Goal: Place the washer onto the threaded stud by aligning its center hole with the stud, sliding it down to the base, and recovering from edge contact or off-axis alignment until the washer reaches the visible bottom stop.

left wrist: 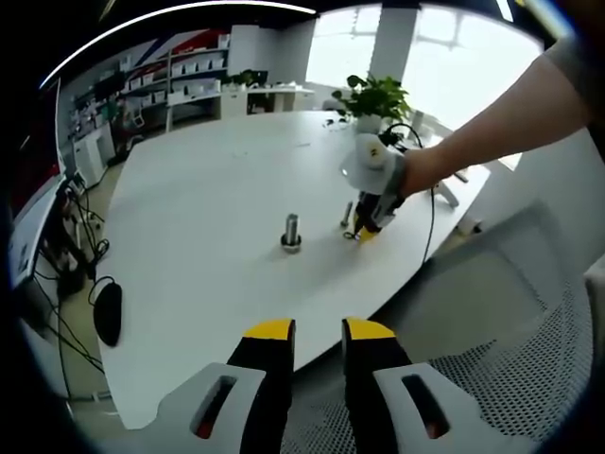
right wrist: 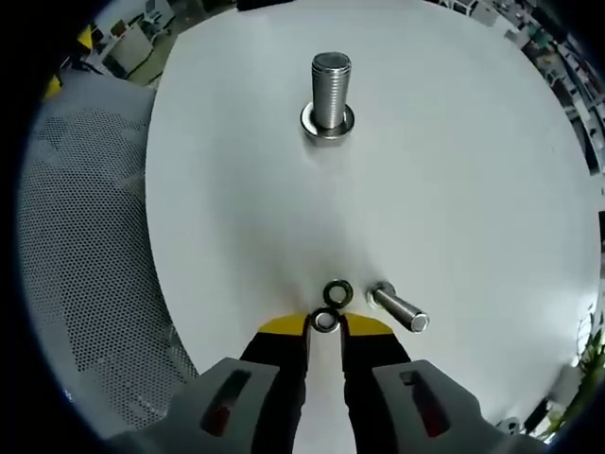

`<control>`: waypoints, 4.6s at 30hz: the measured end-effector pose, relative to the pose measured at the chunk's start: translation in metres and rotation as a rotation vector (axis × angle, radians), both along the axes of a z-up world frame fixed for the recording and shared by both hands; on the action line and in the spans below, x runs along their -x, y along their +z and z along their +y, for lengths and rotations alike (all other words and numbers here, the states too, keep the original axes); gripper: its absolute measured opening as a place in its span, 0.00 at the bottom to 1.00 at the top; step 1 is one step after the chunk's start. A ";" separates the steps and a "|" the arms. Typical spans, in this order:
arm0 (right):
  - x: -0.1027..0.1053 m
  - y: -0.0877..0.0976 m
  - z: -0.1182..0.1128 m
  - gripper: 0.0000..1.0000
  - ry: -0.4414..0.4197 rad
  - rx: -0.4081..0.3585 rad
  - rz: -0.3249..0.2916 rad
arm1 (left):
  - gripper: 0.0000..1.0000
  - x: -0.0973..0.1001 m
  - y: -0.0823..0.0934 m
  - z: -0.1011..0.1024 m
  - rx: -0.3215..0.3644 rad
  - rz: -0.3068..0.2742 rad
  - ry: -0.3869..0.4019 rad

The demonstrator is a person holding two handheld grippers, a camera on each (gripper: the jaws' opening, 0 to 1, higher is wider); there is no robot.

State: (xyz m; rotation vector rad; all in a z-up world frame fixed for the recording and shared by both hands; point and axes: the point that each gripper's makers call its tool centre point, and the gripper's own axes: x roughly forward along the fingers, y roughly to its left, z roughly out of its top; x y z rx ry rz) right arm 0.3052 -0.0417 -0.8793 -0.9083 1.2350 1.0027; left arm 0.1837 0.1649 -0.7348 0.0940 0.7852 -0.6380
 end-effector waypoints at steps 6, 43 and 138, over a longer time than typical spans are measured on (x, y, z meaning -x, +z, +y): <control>0.001 0.000 0.000 0.15 -0.012 0.002 -0.027 | 0.17 0.000 0.000 0.001 -0.002 -0.001 0.005; -0.021 0.048 -0.018 0.14 -0.162 -0.120 -0.124 | 0.18 0.000 0.002 -0.001 0.009 -0.007 0.001; -0.038 0.010 0.003 0.17 -0.099 -0.061 -0.089 | 0.17 0.001 0.002 -0.002 0.024 0.002 -0.007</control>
